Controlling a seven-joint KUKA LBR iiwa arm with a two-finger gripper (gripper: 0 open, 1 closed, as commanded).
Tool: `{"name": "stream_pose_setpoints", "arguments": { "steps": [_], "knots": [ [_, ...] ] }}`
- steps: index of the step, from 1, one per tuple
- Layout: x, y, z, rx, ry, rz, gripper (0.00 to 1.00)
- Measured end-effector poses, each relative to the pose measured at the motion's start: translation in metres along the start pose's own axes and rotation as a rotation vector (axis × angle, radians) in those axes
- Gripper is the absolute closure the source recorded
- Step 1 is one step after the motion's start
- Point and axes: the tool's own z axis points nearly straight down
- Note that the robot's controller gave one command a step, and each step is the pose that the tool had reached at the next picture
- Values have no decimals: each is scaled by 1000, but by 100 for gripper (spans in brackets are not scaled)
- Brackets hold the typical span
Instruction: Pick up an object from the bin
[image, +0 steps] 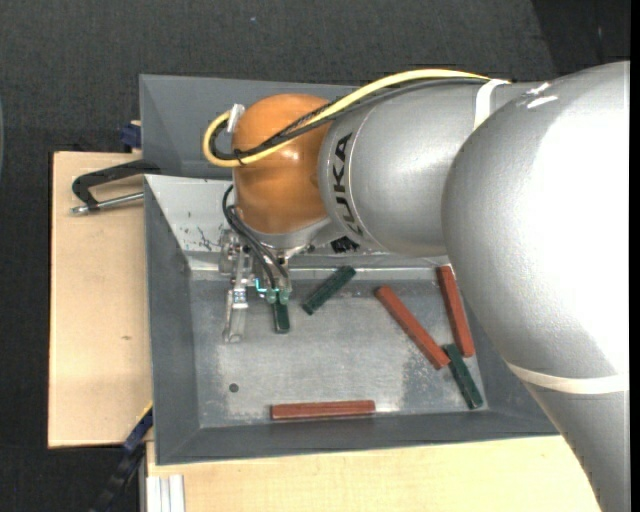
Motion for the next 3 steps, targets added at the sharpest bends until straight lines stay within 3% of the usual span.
{"name": "stream_pose_setpoints", "arguments": {
  "steps": [1,2,3],
  "knots": [
    [-2,-1,-5,-2,-8,2,0],
    [-5,-51,-3,-2,-8,-56,0],
    [-6,-67,-3,-1,-8,-66,0]
  ]
}}
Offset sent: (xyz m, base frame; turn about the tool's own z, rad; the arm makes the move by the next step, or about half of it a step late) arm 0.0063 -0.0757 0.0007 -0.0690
